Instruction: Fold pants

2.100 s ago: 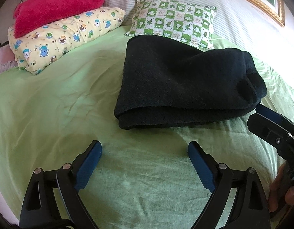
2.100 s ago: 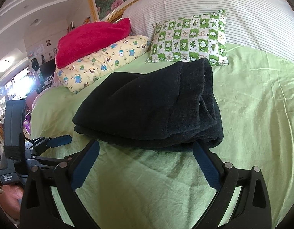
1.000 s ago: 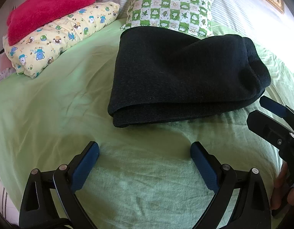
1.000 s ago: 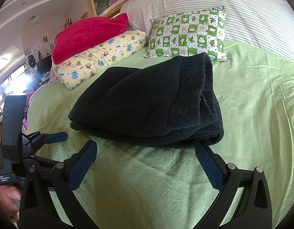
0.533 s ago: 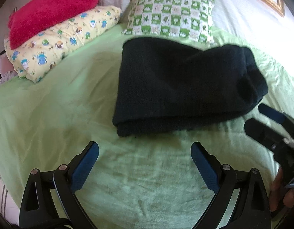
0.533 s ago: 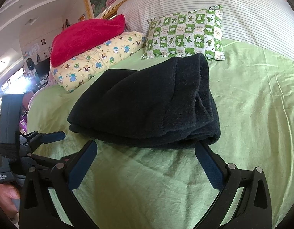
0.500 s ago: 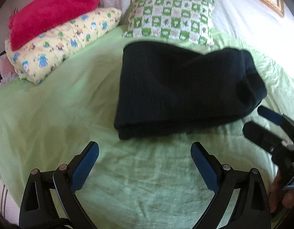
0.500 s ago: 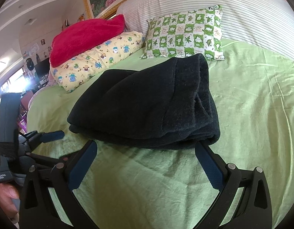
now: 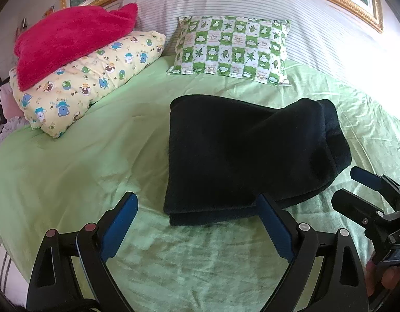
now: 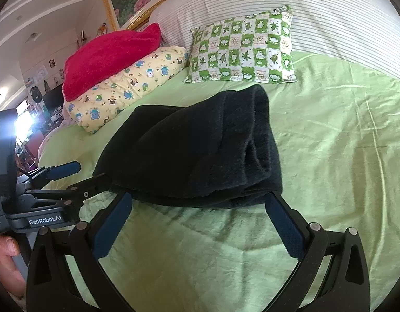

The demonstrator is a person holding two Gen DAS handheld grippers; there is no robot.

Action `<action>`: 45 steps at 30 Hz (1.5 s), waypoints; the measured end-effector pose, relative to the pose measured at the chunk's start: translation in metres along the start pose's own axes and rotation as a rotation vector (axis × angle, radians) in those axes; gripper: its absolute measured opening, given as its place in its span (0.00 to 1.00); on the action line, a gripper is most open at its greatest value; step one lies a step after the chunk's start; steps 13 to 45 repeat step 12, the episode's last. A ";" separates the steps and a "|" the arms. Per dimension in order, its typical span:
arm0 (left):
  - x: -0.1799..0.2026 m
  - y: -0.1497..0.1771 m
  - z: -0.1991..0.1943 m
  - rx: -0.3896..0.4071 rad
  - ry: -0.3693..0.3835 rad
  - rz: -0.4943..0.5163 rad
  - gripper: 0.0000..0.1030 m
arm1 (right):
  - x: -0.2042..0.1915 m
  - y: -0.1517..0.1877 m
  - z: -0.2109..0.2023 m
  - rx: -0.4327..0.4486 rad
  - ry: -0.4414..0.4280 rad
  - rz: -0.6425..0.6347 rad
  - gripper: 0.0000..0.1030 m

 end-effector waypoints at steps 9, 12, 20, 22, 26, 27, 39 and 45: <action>0.010 -0.007 0.009 -0.044 0.002 0.009 0.92 | 0.008 -0.003 -0.004 -0.014 0.014 0.031 0.99; 0.013 -0.008 0.009 -0.046 -0.003 0.018 0.93 | 0.007 -0.003 -0.005 -0.018 0.013 0.032 0.99; 0.013 -0.008 0.009 -0.046 -0.003 0.018 0.93 | 0.007 -0.003 -0.005 -0.018 0.013 0.032 0.99; 0.013 -0.008 0.009 -0.046 -0.003 0.018 0.93 | 0.007 -0.003 -0.005 -0.018 0.013 0.032 0.99; 0.013 -0.008 0.009 -0.046 -0.003 0.018 0.93 | 0.007 -0.003 -0.005 -0.018 0.013 0.032 0.99; 0.013 -0.008 0.009 -0.046 -0.003 0.018 0.93 | 0.007 -0.003 -0.005 -0.018 0.013 0.032 0.99; 0.013 -0.008 0.009 -0.046 -0.003 0.018 0.93 | 0.007 -0.003 -0.005 -0.018 0.013 0.032 0.99; 0.013 -0.008 0.009 -0.046 -0.003 0.018 0.93 | 0.007 -0.003 -0.005 -0.018 0.013 0.032 0.99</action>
Point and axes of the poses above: each gripper's, at about its wrist camera, not at the fingertips, and z roughly the way its jaws point, x to its right, y to its underside, the point moved 1 cm from there along z, roughly the way its jaws point, and after that the axes turned 14 degrees about -z, right-handed, at the moved point
